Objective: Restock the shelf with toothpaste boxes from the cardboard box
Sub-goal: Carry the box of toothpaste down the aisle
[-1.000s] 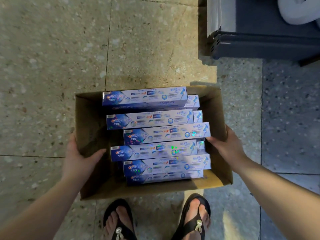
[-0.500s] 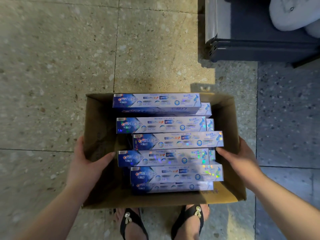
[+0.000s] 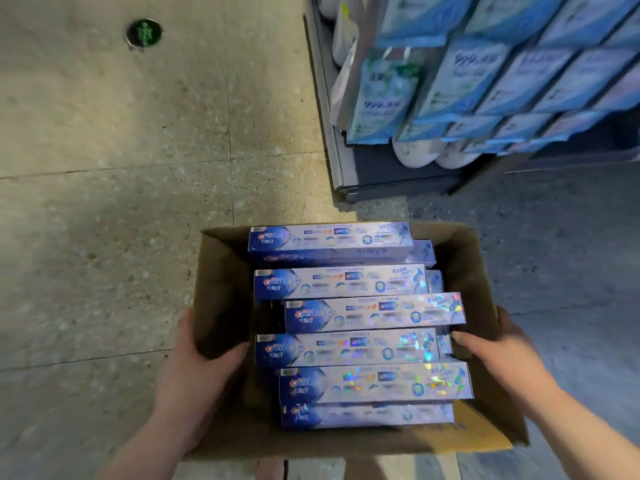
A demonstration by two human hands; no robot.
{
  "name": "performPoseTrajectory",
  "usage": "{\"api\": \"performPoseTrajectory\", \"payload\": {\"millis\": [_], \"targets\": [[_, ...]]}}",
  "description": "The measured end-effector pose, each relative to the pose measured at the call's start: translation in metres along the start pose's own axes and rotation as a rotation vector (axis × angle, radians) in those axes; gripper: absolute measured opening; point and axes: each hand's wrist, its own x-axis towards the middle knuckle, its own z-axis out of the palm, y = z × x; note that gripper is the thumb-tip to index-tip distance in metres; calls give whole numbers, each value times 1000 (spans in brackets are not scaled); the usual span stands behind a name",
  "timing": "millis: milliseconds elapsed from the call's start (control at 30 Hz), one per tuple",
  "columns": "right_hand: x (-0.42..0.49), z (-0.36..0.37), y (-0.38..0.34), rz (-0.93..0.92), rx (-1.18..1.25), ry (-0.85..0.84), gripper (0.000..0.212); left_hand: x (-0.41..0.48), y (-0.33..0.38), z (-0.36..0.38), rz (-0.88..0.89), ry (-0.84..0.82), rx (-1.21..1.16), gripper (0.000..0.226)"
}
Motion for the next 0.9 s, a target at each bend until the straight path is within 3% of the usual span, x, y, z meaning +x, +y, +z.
{"api": "performPoseTrajectory", "payload": {"millis": [67, 233, 367, 467, 600, 767, 900], "targets": [[-28, -28, -10, -2, 11, 50, 51, -17, 19, -17, 47, -21, 31, 98], [-107, -93, -17, 23, 152, 134, 42, -74, 82, -56, 198, -82, 51, 100], [-173, -142, -6, 51, 258, 205, 50, -139, 145, -81, 293, -199, 23, 95], [-218, -172, 11, 74, 348, 306, 42, -179, 178, -84, 406, -314, 123, 88], [-270, -210, 39, 120, 503, 385, 39, -221, 215, -71, 562, -338, 299, 100], [-317, -261, 91, 214, 626, 471, 32, -288, 258, -28, 731, -363, 567, 78], [-335, -309, 149, 292, 683, 555, 30, -344, 279, 35, 819, -420, 633, 86]]}}
